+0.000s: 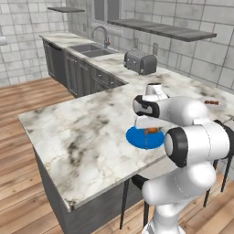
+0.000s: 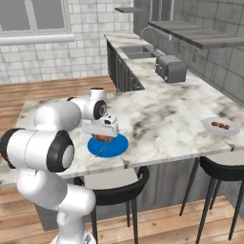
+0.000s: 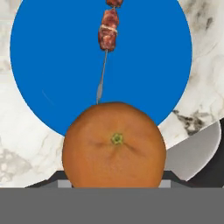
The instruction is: Pick up the tangerine and kiwi from the fridge and place one fruit on each plate on the dining counter.
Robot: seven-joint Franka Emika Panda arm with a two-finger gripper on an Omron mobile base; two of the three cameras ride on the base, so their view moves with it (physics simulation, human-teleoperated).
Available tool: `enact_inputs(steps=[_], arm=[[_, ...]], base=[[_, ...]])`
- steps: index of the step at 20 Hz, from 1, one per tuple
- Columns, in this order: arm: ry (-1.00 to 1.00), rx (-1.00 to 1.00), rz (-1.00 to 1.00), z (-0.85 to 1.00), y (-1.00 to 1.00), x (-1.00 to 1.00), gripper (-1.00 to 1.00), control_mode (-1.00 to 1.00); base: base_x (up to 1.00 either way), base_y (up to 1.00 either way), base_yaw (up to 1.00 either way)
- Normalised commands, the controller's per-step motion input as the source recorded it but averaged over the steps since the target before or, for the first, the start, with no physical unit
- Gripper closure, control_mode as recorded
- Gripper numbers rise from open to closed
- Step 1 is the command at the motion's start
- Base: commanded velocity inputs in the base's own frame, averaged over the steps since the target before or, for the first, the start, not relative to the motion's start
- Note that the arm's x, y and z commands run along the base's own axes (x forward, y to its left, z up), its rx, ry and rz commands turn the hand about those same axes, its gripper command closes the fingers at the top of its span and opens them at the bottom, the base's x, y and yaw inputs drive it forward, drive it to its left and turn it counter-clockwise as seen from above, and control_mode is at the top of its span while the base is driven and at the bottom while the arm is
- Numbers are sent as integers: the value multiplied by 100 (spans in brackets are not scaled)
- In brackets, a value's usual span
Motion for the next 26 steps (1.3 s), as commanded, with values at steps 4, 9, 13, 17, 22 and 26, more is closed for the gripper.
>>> enact_inputs(steps=[4, 9, 13, 17, 22, 26], arm=[[-18, 0, 9, -40, 0, 3, 100, -100], [-12, 0, 10, -13, 0, -1, 100, -100], [5, 0, 9, -2, -34, 5, 100, -100], [11, 0, 7, -32, -28, 24, 100, -100], [16, 0, 0, -31, 0, 50, 100, -100], [19, 0, 0, -28, 0, 6, 100, -100]], base=[[0, 0, 0], [0, 0, 0], [0, 0, 0], [0, 0, 0], [0, 0, 0], [0, 0, 0]])
